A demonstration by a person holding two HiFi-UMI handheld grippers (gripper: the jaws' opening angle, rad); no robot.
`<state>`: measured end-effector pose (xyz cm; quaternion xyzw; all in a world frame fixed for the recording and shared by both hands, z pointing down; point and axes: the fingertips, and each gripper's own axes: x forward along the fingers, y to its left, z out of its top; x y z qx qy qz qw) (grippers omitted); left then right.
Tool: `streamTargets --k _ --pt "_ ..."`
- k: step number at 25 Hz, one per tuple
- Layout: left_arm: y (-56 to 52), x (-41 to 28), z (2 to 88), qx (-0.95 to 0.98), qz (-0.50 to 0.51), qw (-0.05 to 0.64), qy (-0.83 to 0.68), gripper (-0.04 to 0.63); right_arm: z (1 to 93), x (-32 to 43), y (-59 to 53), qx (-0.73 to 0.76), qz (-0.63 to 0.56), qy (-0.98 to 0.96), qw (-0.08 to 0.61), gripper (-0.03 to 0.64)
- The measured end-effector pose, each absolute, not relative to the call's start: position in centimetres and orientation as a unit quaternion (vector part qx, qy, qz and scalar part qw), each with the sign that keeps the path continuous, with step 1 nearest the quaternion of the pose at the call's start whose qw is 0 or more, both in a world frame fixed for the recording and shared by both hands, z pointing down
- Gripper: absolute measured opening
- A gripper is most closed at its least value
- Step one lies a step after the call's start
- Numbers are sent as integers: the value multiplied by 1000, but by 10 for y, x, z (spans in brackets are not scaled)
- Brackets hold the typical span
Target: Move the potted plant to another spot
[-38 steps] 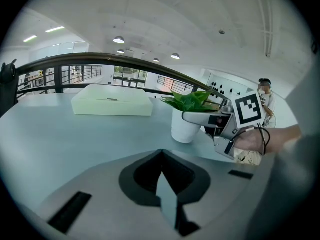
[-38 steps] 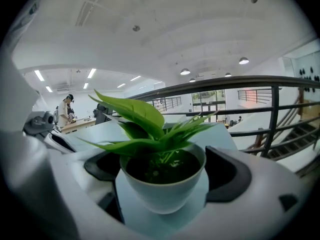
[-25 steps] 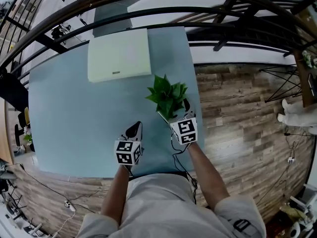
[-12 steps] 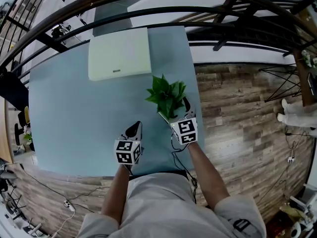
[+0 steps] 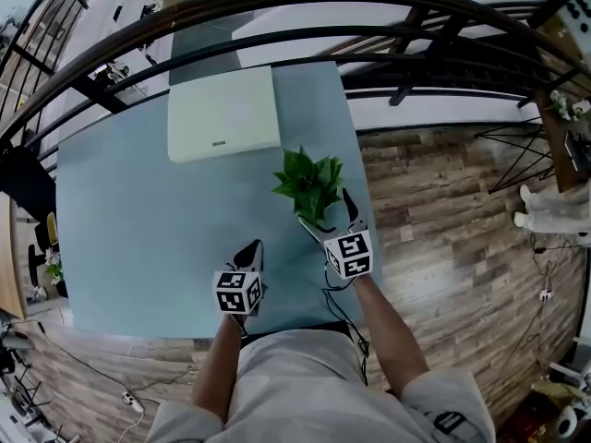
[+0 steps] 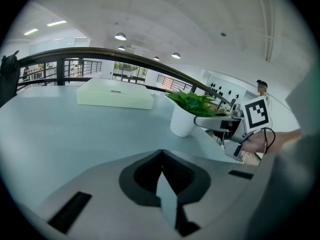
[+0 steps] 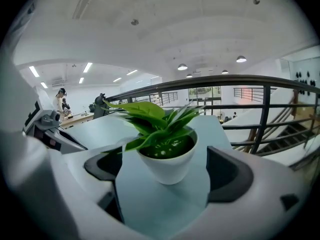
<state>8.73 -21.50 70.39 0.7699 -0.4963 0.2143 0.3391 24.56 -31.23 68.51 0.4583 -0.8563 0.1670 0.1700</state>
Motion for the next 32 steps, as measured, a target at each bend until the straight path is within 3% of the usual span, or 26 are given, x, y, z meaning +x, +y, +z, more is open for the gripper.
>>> streamTargets --k 16,19,25,32 --pt "-178 48 666 784 191 330 -489 12 674 249 -244 497 149 -829 207 502" --pt "-172 38 656 788 187 323 -490 12 671 251 -230 508 142 -821 220 443" --pt "-161 31 638 801 175 309 -481 12 664 241 -204 517 134 -810 242 254" --pt "-150 30 622 815 142 301 -473 12 660 214 -182 506 154 -813 244 148"
